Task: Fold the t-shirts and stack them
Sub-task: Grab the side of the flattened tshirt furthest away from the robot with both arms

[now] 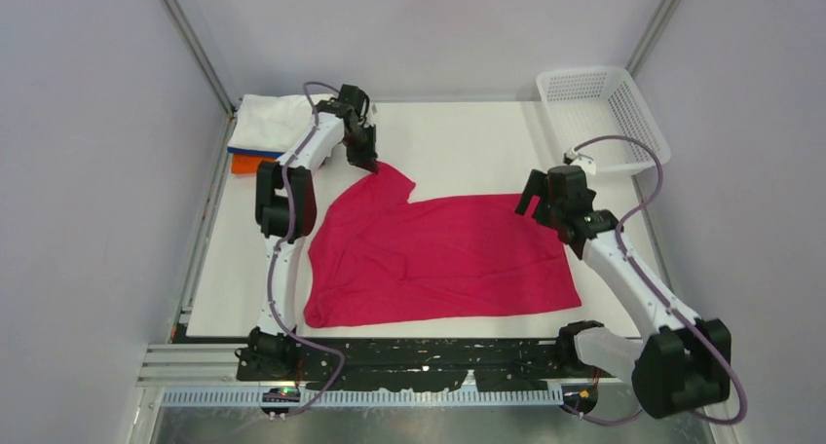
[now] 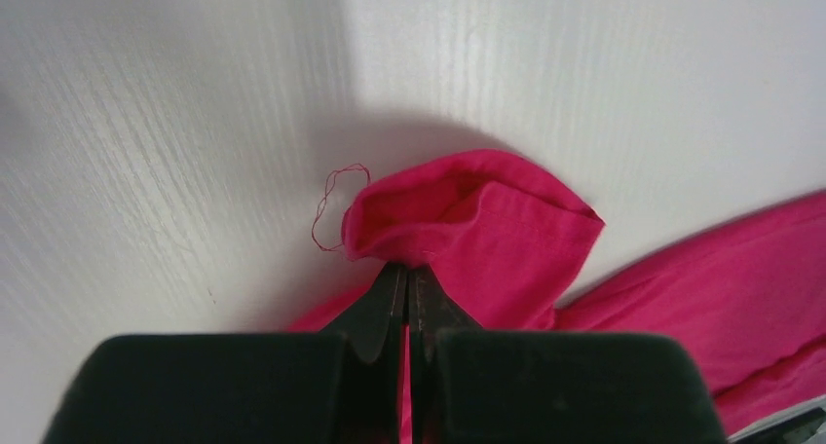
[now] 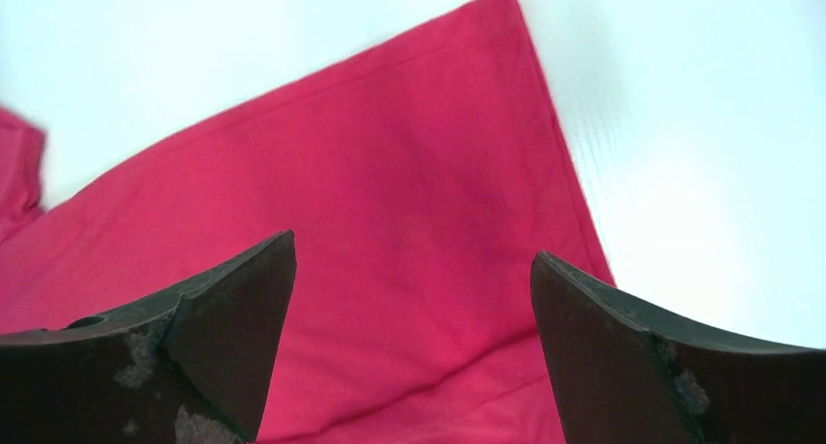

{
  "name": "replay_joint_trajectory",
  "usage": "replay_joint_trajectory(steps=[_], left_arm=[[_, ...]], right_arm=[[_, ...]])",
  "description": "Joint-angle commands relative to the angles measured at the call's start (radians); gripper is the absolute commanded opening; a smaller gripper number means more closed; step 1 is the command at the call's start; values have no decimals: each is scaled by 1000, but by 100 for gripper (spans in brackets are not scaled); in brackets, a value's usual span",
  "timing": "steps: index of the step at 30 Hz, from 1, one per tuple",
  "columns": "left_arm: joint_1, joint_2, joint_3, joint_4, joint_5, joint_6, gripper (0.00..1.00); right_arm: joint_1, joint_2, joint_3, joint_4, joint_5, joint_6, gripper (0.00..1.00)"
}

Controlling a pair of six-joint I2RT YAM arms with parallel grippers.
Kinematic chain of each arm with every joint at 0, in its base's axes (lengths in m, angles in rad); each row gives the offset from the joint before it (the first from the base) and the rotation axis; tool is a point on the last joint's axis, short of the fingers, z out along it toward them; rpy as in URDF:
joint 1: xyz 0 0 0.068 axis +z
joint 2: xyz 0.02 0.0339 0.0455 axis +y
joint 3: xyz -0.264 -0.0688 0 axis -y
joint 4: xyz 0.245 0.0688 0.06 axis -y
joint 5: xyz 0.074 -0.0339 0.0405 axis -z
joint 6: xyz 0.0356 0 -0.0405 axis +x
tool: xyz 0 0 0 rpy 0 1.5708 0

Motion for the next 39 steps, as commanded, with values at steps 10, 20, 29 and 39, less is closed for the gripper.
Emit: replay_joint_trajectory(steps=[10,20,29,39], left_arm=[[-24,-166,-89,84,89,137,0],[-24,-237,-190,160,121,133,0],[-27,-265,-253,217,155,121,0],[-43,-378,-410,300,140,169,0]], right_arm=[[-62,719,603,-199,196,52,90],[-54,983,805,-297,297,129,86],[-54,1044,790,-325,309,144,84],[-54,997,718,-292,355,159,45]])
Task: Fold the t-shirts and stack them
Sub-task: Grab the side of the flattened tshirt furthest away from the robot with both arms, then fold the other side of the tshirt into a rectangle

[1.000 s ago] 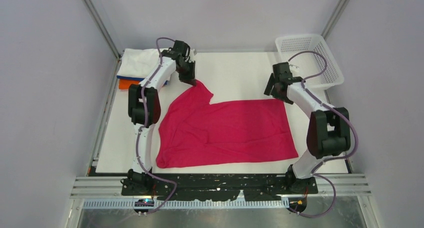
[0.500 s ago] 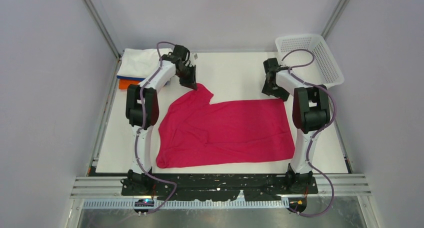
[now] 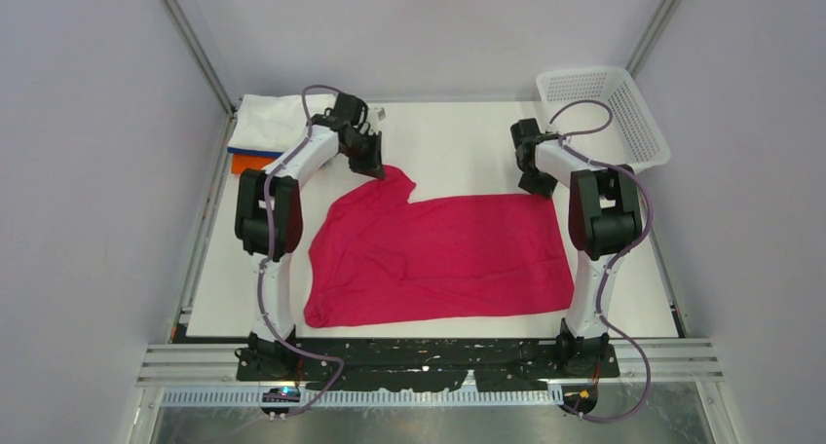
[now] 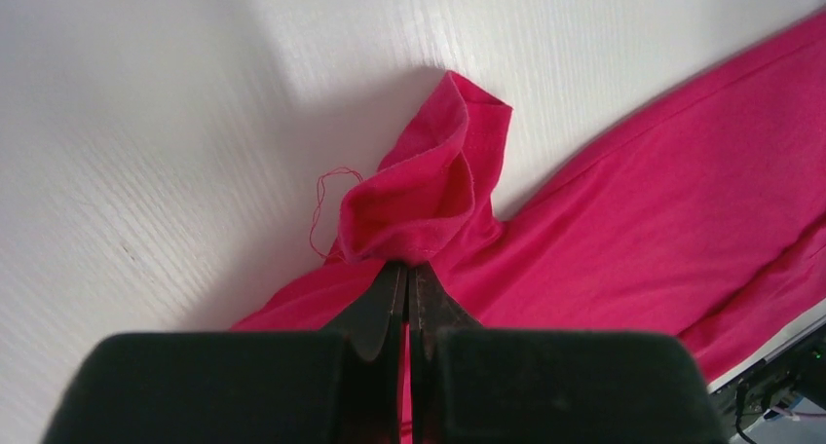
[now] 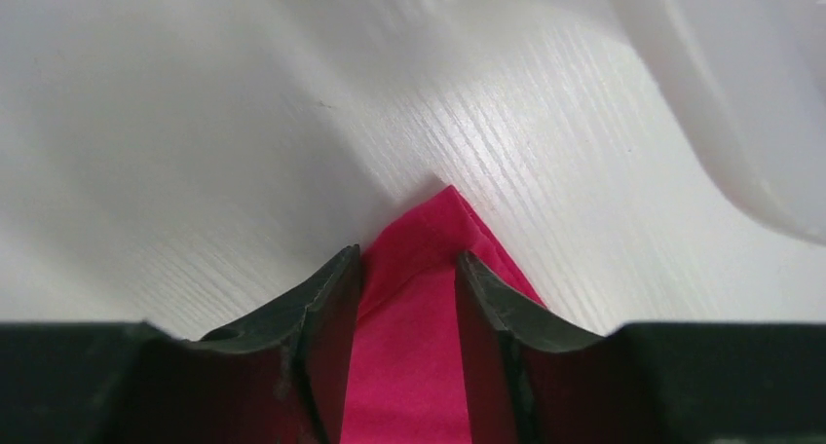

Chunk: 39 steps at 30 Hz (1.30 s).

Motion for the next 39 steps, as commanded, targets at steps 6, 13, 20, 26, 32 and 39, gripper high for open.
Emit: replay_joint_trajectory(steps=[6,13,20,26,32,39], left_arm=[[-16,-189,-160,141,16,87,0],[-58,-260,-219,170,-35,131,0],[-114,-376,-382,276,-67,166,0],[-144,-535,-550,358,-119,174,0],[-199,-715,-754,453,-241,163,0],[-207,-934,-908,477,-221,92,0]], right_arm=[[3,-54,-44,31,58,16,18],[5,-157,-124,146,36,-41,7],[12,-297,-275,236,-28,-88,5],[22,-394,-357,242,-50,-103,5],[24,-481,-426,239,-53,-131,5],[23,-569,-487,235,-71,-143,5]])
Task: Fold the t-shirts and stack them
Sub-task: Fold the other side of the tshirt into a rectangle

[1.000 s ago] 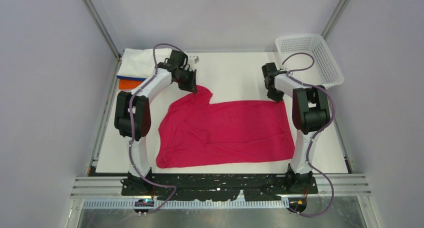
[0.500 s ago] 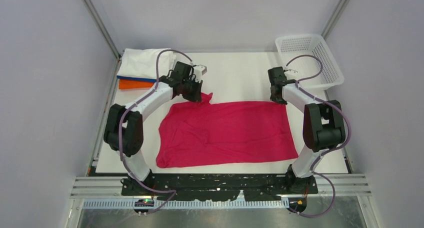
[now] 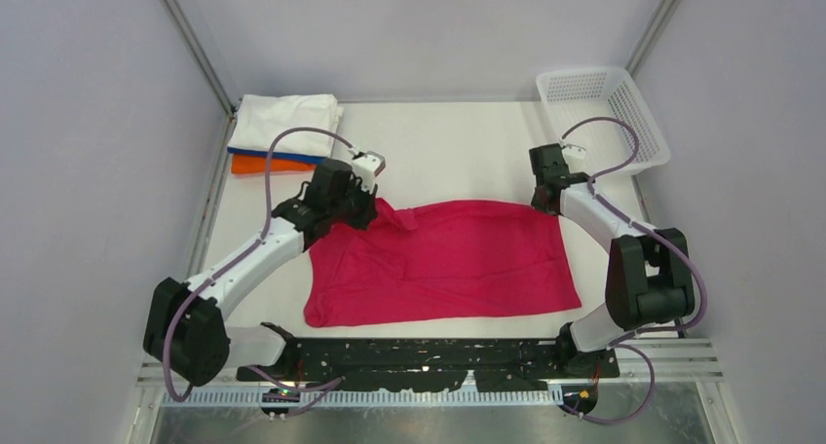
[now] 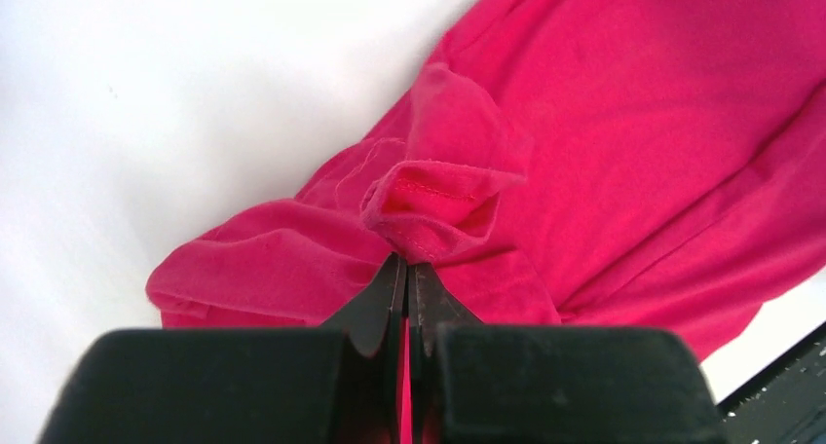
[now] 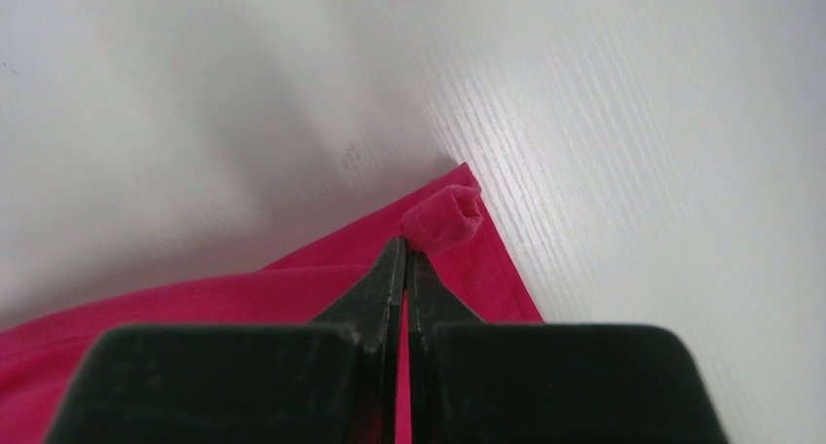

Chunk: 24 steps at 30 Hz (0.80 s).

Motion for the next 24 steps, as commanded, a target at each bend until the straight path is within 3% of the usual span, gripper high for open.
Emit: replay_joint_trajectory(steps=[1,24], left_arm=[[-5,-142,-70,84,7,-62,0],[-103,-639,-349,-38,-82,-251,0]], right_arm=[[4,-85,-27,19,0,-16,5],[7,-305,-146,-54,-61,-26,7]])
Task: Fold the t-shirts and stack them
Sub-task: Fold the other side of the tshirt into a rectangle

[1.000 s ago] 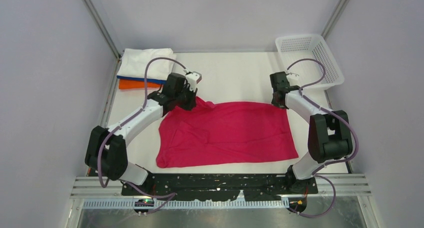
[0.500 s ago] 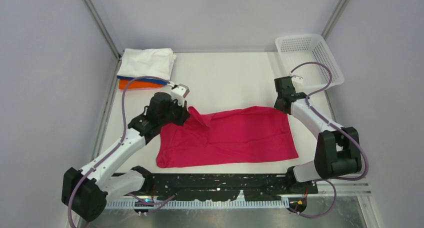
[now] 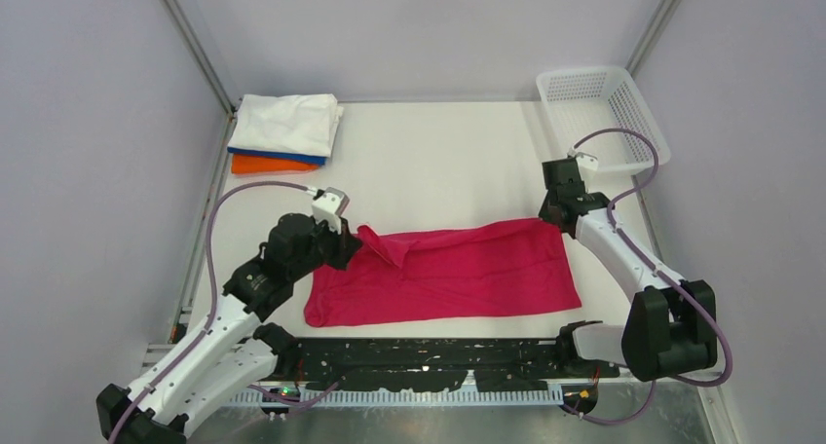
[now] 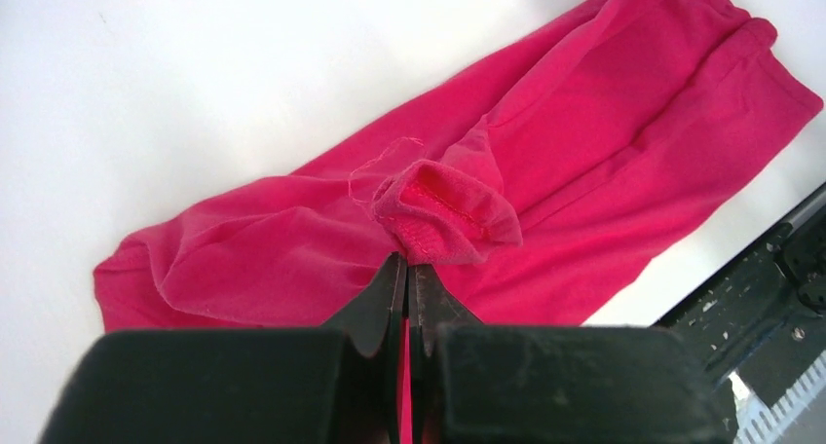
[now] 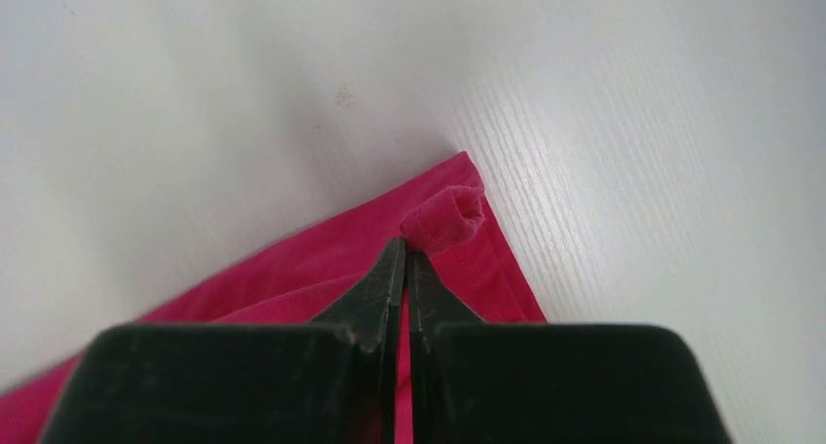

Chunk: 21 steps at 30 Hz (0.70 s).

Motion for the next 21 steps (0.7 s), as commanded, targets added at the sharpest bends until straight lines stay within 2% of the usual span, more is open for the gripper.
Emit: replay_joint_trajectory(steps=[1,9,14,17,18,19,20,21], left_arm=[[-34,-56,-39,-21,-32,-68,0],[-109,-130,-129,-66,-74,-191,0],[-145,-142,-193,-127,-137,-289,0],[-165,-154,-203,-212,-195,-357,2],[-174,-163,-202,-252,-213,-389,10],[-184,-172,-202,-285,-225,-410,12],[-197,-188,-205,-328,-233,-436,19],[-209,-205,-208,-352,-234,-460,31]], right_arm=[[5,-52,-29,-18,-12,-9,8],[11,-90,-85,-51,-21,-5,10],[16,-111,-157,-85,-23,23,17],[17,-151,-208,-102,-2,70,32],[16,-170,-214,-107,-2,82,36],[17,-180,-222,-112,-3,86,46],[17,-199,-224,-115,-4,91,55],[17,-210,-226,-120,-4,93,59]])
